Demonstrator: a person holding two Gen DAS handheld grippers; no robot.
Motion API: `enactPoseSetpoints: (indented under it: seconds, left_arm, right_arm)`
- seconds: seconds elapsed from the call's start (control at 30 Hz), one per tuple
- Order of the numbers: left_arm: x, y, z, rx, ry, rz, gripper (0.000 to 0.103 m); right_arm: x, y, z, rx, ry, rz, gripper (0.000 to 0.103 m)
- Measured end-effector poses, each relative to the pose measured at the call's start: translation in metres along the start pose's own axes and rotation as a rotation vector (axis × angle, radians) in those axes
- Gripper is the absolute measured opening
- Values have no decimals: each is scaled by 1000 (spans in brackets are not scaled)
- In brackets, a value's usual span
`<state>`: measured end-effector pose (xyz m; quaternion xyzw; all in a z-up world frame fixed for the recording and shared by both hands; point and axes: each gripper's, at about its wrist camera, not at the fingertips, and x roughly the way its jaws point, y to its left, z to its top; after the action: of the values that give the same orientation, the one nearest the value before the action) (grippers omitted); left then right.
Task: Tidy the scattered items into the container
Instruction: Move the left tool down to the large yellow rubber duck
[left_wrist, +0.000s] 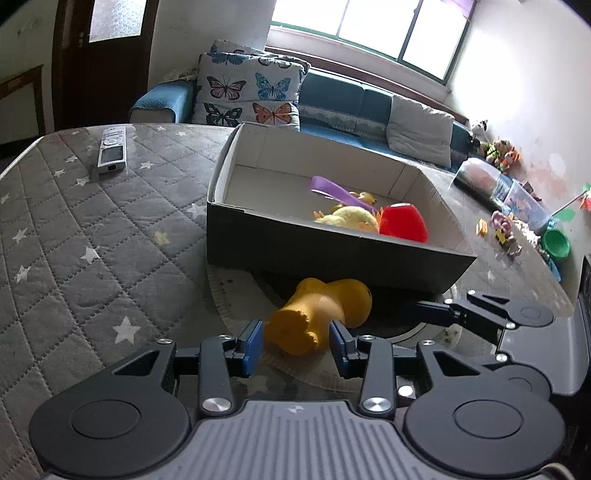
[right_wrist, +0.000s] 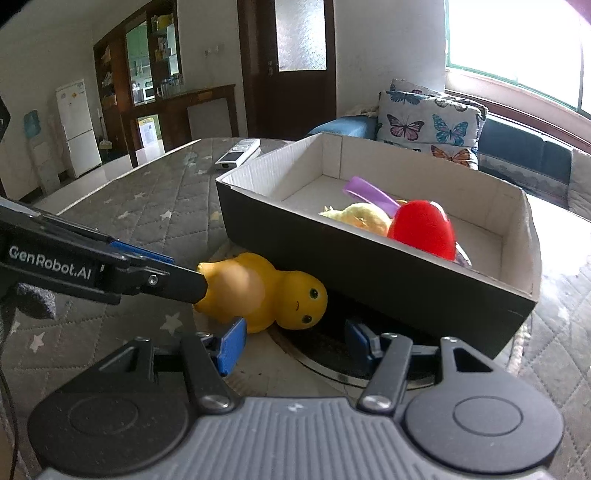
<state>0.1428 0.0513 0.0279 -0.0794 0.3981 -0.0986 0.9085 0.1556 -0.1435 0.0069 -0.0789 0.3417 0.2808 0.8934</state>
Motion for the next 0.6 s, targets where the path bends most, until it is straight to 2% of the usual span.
enactPoseSetpoints:
  seconds: [0.27, 0.6]
  left_arm:
    - [11, -1, 2, 51, 36, -1, 42]
    - [23, -7, 9, 204, 91, -48, 42]
  right_arm:
    - [11, -3, 2, -8, 16, 7, 62]
    - [20, -4, 4, -48, 33, 36, 63]
